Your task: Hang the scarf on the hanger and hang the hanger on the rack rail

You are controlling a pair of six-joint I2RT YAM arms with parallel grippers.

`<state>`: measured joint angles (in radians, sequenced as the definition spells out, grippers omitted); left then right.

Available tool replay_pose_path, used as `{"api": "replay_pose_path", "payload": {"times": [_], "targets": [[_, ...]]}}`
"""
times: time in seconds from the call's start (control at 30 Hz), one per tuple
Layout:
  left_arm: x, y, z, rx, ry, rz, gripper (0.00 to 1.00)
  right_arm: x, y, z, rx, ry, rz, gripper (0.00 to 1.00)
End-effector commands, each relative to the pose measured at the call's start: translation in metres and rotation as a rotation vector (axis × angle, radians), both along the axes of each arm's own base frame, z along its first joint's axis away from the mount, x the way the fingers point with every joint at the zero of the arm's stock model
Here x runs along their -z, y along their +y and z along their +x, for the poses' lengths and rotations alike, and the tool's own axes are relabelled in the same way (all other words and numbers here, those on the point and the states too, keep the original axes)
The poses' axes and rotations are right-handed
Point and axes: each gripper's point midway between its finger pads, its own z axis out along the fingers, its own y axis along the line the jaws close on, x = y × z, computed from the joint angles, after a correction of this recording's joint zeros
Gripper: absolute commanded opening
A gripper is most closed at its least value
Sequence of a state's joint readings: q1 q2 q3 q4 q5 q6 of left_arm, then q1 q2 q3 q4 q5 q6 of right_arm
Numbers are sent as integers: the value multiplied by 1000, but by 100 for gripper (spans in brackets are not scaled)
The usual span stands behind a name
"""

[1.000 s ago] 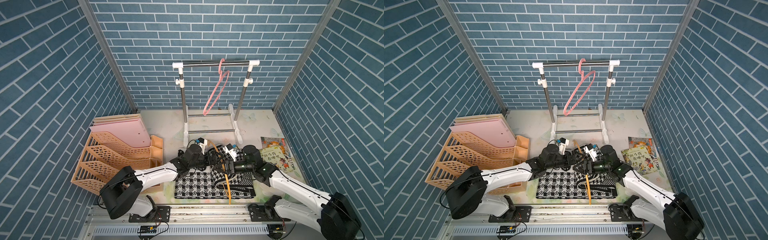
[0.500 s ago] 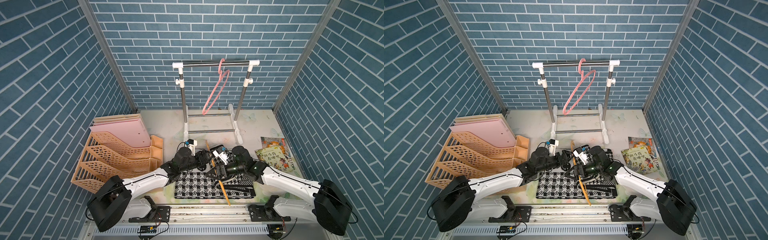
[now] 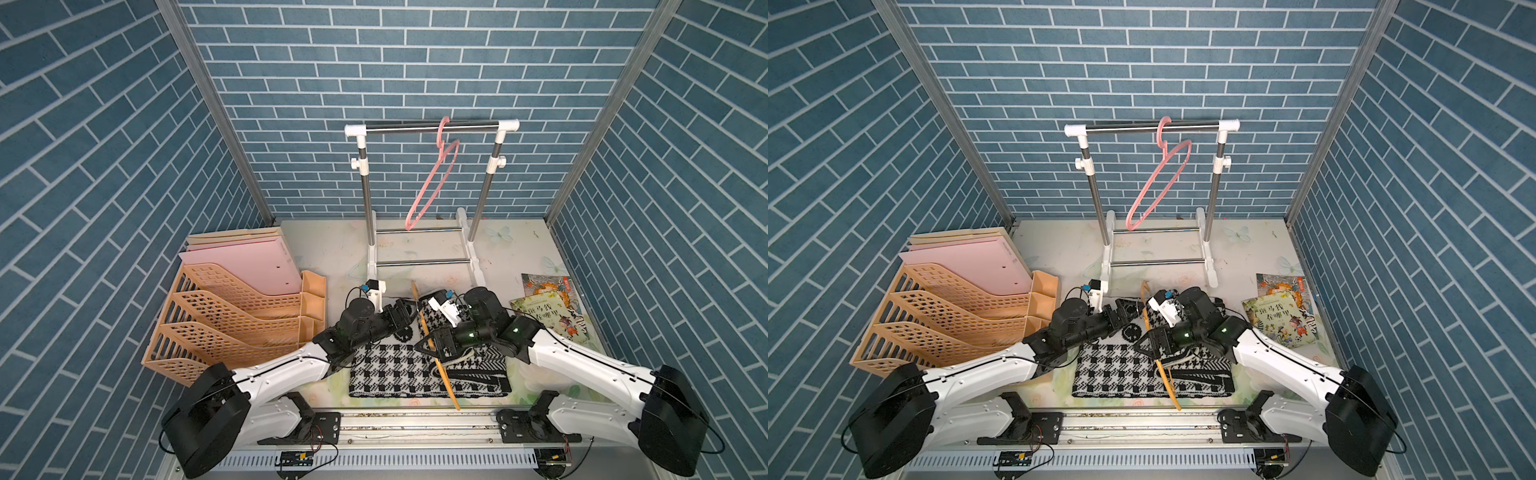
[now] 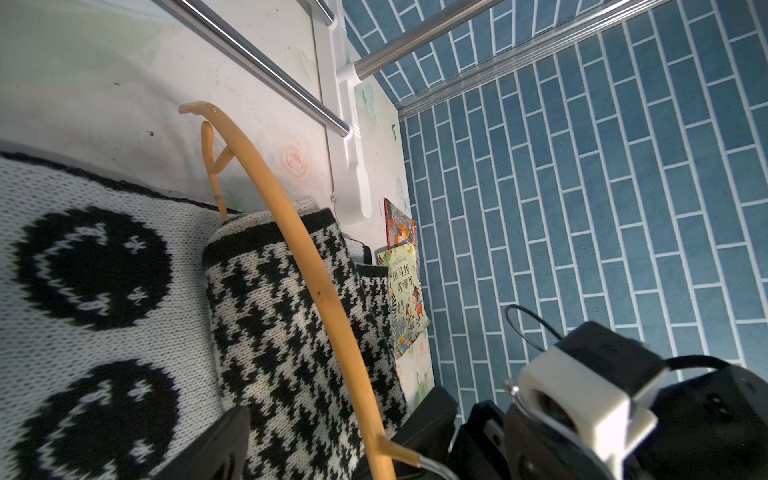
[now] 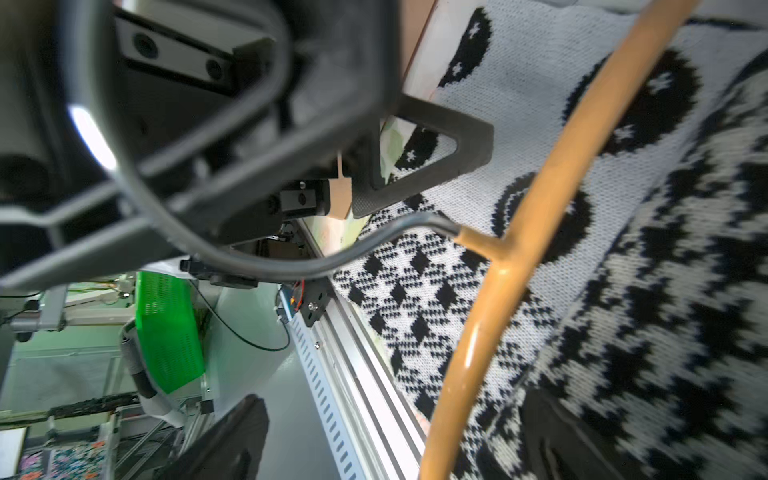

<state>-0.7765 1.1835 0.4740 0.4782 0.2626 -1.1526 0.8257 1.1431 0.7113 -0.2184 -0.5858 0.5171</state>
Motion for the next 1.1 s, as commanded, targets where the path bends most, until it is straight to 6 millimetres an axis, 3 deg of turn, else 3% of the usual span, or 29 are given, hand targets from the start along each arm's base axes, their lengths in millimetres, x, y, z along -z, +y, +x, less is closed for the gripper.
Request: {"api": "replay_pose_path", "payload": {"times": [0.0, 0.2, 0.3, 0.47, 0.7, 0.87, 1.07], "targets": [[-2, 3, 0, -6, -10, -10, 98, 11, -25, 4, 19, -73, -137, 99], [-5, 12, -1, -29, -17, 19, 98, -2, -48, 14, 80, -139, -185, 97], [-8, 20, 0, -57, -16, 30, 98, -7, -66, 30, 170, -167, -231, 93], [-33, 31, 4, -110, -72, -18, 97, 12, -92, 60, 315, -119, -318, 87], [-48, 28, 2, -91, -89, -72, 99, 38, -90, 75, 338, -55, -357, 85], [-27, 20, 1, -48, -55, -13, 98, 50, -91, 82, 359, -27, -368, 85], [-2, 16, -3, 7, -6, 83, 92, 57, -107, 91, 421, -21, -396, 85]]}}
